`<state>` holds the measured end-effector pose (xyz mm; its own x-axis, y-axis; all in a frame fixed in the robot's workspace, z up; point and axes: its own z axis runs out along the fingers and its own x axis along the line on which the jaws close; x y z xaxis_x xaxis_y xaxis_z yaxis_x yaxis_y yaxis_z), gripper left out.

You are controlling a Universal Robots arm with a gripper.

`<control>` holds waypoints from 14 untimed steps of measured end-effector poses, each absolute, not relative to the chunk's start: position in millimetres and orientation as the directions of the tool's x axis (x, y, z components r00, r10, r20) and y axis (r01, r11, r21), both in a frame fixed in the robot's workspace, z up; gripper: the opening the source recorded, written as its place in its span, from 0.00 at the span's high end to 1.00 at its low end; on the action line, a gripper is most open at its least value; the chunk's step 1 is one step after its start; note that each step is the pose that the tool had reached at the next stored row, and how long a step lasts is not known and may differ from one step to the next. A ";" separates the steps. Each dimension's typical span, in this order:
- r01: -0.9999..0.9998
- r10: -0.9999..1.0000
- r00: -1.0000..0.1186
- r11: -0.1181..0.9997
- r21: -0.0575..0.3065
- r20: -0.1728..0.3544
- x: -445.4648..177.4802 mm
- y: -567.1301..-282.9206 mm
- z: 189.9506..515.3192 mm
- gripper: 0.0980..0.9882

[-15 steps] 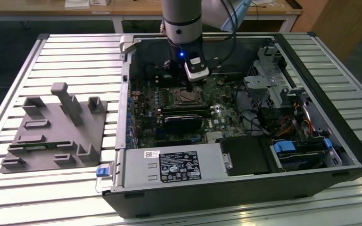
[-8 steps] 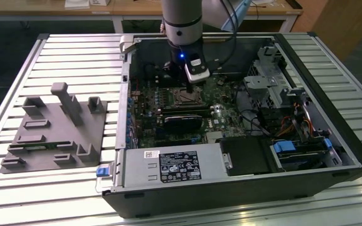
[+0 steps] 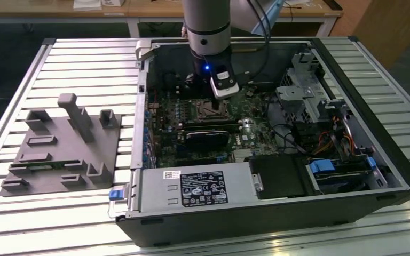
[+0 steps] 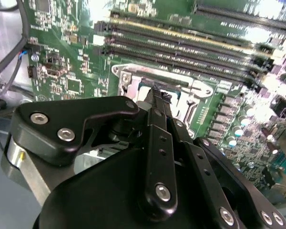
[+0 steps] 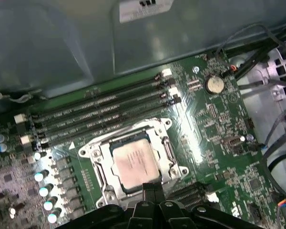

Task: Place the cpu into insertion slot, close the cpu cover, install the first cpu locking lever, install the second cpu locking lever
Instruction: 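Install the second cpu locking lever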

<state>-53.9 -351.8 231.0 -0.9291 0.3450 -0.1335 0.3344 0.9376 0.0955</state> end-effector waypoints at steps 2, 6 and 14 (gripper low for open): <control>0.334 0.345 -0.929 0.938 0.095 -0.134 -53.9 -355.2 231.0 0.99; 0.334 0.345 -0.929 0.938 0.094 -0.134 -53.9 -361.0 231.1 0.99; 0.317 0.326 -0.935 0.945 0.087 -0.136 -53.9 -366.3 230.4 0.99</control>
<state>-53.9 -366.3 230.4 -0.9355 0.3261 -0.1362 0.3166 0.9445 0.0874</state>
